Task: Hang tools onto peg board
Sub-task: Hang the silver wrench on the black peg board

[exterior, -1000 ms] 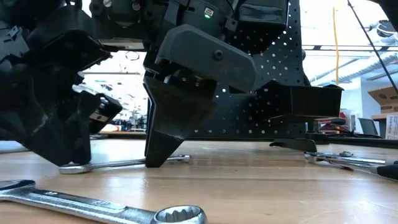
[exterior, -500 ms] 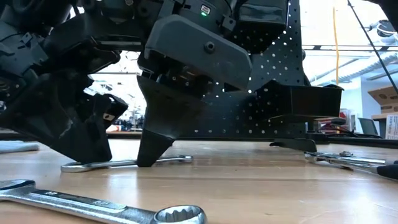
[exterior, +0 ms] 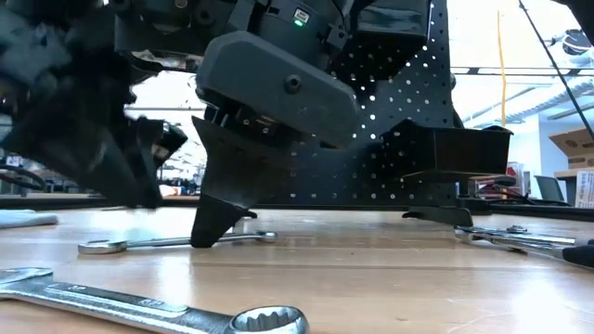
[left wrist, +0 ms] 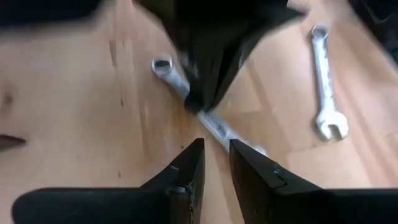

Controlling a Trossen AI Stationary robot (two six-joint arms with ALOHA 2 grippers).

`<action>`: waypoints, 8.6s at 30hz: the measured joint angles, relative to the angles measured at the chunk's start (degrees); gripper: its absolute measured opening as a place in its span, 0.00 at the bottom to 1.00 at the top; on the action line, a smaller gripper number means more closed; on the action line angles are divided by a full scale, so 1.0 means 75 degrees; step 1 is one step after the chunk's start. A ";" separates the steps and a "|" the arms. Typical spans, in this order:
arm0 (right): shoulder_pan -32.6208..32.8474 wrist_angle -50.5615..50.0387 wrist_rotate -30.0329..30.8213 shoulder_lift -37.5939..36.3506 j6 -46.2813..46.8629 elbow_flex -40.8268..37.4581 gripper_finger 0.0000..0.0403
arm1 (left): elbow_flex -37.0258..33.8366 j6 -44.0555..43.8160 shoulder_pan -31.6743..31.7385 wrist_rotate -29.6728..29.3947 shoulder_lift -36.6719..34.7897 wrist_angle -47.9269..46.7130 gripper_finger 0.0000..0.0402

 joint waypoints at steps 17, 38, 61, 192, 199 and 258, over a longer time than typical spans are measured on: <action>0.0154 -0.0192 0.0875 0.0106 -0.0330 0.0729 0.00 | 0.0009 -0.0055 -0.0015 -0.0005 -0.0616 -0.1377 0.20; 0.0195 -0.0416 0.0743 0.0061 -0.0230 0.0842 0.00 | 0.0020 -0.0173 -0.0039 0.0507 -0.0616 -0.1230 0.20; 0.0177 -0.0390 0.0691 0.0038 -0.0137 0.0851 0.00 | 0.0049 -0.0420 -0.0216 0.0299 0.0176 -0.0816 0.41; 0.1755 -0.0266 1.0448 -0.3390 0.0918 0.1781 0.00 | -0.0326 0.0758 -0.0751 -0.3796 -0.2819 -0.0437 0.23; 0.1525 0.1533 0.6922 -0.3555 -0.2135 0.1781 0.00 | -0.0332 0.0736 -0.0554 -0.3788 -0.2376 -0.0431 0.23; 0.1329 1.1222 0.5498 -0.8761 -0.5670 -0.5459 0.00 | -0.0332 0.0769 -0.0505 -0.3269 -0.2292 -0.0418 0.23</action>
